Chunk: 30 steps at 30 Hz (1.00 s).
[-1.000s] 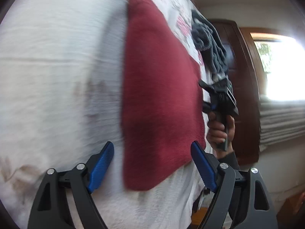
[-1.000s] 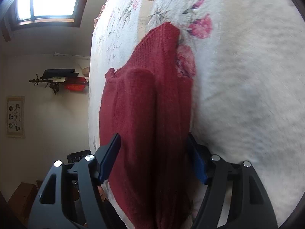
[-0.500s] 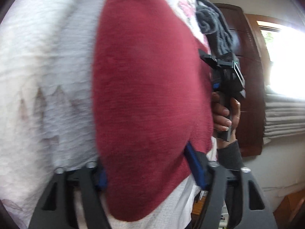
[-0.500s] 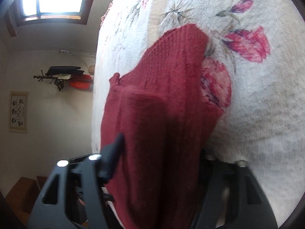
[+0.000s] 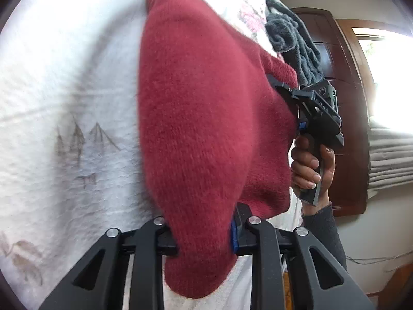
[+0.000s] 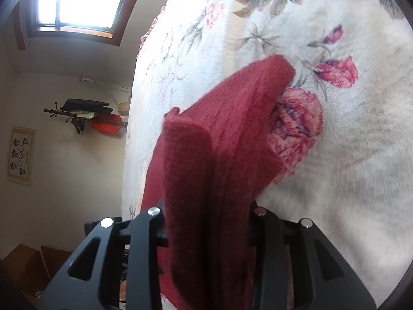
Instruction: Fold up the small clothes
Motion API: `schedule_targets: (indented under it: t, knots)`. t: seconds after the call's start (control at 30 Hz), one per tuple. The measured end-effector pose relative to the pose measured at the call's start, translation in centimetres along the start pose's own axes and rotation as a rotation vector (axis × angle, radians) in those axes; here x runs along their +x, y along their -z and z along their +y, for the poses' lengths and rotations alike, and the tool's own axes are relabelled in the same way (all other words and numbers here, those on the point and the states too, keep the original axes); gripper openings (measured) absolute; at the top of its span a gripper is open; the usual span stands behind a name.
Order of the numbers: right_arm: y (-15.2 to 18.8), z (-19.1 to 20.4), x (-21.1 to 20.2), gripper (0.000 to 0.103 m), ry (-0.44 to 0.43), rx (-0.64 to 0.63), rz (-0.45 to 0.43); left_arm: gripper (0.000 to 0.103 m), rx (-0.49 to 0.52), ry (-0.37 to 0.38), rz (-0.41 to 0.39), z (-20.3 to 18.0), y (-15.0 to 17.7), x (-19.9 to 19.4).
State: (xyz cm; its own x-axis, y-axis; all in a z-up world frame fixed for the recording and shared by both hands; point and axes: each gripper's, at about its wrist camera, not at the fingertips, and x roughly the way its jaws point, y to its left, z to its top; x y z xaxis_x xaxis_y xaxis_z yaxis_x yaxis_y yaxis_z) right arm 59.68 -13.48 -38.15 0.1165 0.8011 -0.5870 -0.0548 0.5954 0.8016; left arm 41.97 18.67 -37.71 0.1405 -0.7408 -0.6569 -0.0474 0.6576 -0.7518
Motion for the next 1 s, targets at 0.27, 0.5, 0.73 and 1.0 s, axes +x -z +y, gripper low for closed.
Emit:
schedule_targets:
  t: [0.27, 0.5, 0.73, 1.0]
  knots:
    - [1.2, 4.1, -0.8, 0.031, 0.014, -0.029, -0.013, 0.025, 0.020, 0.006, -0.040, -1.6, 0.8, -3.2]
    - [2.5, 8.3, -0.7, 0.031, -0.006, -0.054, -0.015, 0.025, 0.032, 0.010, -0.083, -2.2, 2.6, -6.7]
    - [5.1, 12.9, 1.0, 0.031, -0.046, -0.089, 0.014, 0.025, 0.027, 0.010, -0.141, -1.2, 6.8, -12.1]
    - [10.7, 15.6, 5.0, 0.030, -0.088, -0.101, 0.095, 0.025, 0.007, -0.003, -0.179, 1.4, 13.1, -16.5]
